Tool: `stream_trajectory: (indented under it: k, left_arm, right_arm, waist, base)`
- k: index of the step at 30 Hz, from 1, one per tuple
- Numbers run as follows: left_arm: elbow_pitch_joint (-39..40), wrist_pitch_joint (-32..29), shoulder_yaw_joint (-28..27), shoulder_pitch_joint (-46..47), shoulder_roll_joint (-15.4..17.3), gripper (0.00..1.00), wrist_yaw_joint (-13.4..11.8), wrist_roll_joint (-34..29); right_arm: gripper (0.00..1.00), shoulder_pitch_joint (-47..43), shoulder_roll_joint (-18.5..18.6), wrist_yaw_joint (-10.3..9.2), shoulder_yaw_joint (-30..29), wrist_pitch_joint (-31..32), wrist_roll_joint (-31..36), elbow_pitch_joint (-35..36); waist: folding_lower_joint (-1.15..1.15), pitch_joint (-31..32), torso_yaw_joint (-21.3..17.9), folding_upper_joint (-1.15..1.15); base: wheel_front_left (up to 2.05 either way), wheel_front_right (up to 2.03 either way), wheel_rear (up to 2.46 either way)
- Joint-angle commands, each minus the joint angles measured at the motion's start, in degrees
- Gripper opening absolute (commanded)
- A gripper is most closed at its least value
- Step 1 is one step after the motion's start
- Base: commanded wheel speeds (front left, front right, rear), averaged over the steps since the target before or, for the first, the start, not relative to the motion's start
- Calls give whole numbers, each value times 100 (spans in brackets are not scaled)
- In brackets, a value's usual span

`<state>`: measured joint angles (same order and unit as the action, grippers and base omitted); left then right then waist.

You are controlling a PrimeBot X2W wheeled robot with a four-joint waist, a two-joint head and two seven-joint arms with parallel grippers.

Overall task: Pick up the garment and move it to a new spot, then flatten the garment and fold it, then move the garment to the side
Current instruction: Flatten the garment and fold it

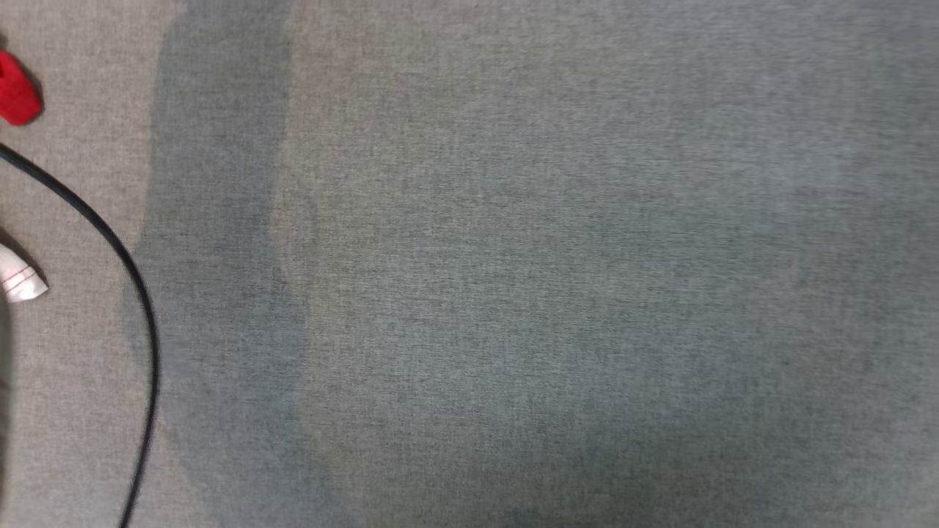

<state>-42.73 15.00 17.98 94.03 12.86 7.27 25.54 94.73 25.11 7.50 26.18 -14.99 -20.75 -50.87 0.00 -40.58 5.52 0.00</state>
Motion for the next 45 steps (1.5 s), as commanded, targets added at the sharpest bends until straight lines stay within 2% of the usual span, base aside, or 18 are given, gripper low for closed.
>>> stream_trajectory:
  k: [1, 6, 9, 12, 15, 18, 21, 22, 29, 34, 45]
  left_arm:
    - [202, 24, 76, -316, 11, 0, 32, 160]
    - [1169, 25, 412, -1918, 334, 0, 21, 711]
    - [1888, 25, 380, -3043, 556, 0, 23, 981]
    - [2629, 27, 123, -4274, 685, 0, 23, 1146]
    - [3362, 26, -146, -5524, 700, 0, -50, 1010]
    - [3920, 26, -422, -6717, 444, 0, -165, 1020]
    - [4402, 27, -534, -7561, 178, 0, -95, 1115]
    - [4474, 24, -461, -7836, 199, 0, -72, 1049]
    - [4564, 20, -524, -8930, 91, 0, -35, 751]
    - [4747, 20, -586, -9558, -57, 0, -145, 688]
    - [5174, -133, -411, -10526, -87, 0, -260, 854]
  right_arm:
    - [0, -328, 28, -1, -10, -22, -35, 73]
    - [0, -1473, 51, -1, -36, -24, -203, 567]
    - [0, -2258, 109, -1, -161, -25, -389, 955]
    - [0, -3161, 210, -2, -396, -25, -546, 1364]
    - [0, -4081, 224, -2, -718, -25, -674, 1760]
    - [0, -4996, 213, -2, -958, -25, -759, 2042]
    - [0, -5732, 229, -2, -1147, -25, -791, 2272]
    - [0, -5977, 204, -2, -1250, -26, -808, 2329]
    - [0, -7164, 44, -3, -1468, -26, -623, 2517]
    - [0, -7970, -35, -3, -1582, -25, -520, 2788]
    - [0, -9122, -57, -2, -1974, -26, -436, 3361]
  waist:
    - [0, -103, 106, 0]
    - [0, 266, -12, 0]
    - [0, 609, -87, 0]
    - [0, 1007, -140, 0]
    - [0, 1391, -192, 0]
    - [0, 1749, -237, 0]
    - [0, 2024, -261, 0]
    - [0, 2105, -266, 0]
    - [0, 2625, -369, 0]
    - [0, 2931, -394, 0]
    - [0, 2993, -452, 0]
  base:
    - [0, 0, 0]
    - [0, 0, 0]
    - [0, 0, 0]
    - [0, 0, 0]
    - [0, 0, 0]
    - [0, 0, 0]
    - [0, 0, 0]
    - [0, 0, 0]
    - [0, 0, 0]
    - [0, 0, 0]
    - [0, 0, 0]
